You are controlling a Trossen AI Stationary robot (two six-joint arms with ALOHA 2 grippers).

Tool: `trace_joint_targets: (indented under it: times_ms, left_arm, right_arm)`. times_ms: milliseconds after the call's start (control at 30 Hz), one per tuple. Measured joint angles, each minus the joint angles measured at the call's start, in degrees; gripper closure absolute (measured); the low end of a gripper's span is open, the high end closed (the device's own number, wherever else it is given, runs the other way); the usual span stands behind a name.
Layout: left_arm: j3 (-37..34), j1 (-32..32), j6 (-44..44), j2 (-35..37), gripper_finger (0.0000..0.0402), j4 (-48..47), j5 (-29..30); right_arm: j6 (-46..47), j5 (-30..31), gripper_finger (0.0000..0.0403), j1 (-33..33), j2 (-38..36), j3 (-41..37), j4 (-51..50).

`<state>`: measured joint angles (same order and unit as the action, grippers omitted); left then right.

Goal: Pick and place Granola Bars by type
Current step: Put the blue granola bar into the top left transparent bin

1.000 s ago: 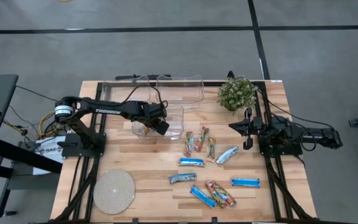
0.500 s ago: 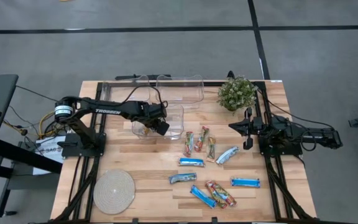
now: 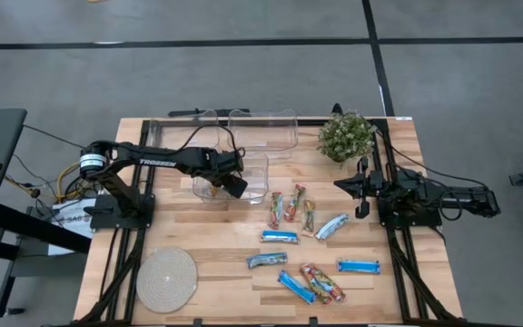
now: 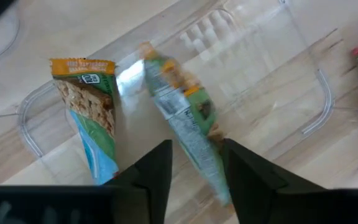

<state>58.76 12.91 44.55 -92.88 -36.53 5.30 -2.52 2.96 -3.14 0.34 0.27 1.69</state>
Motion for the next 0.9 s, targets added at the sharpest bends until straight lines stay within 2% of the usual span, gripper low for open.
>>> trace_joint_targets:
  times_ms: [167, 500, 900]
  left_arm:
    - [0.00, 0.00, -0.35, 0.00, 0.0242, 0.08, 0.00]
    - [0.02, -0.03, -0.84, 0.76, 0.0243, 5.01, -0.35]
    - [0.04, -0.70, -7.99, 7.11, 0.0243, 11.62, -0.51]
  right_arm:
    - [-0.01, 0.00, 0.0403, 0.00, 0.00, -0.01, 0.00]
    - [0.00, 0.00, 0.0403, 0.00, 0.00, 0.00, 0.00]
    - [-0.01, 0.00, 0.0403, 0.00, 0.02, -0.01, 0.00]
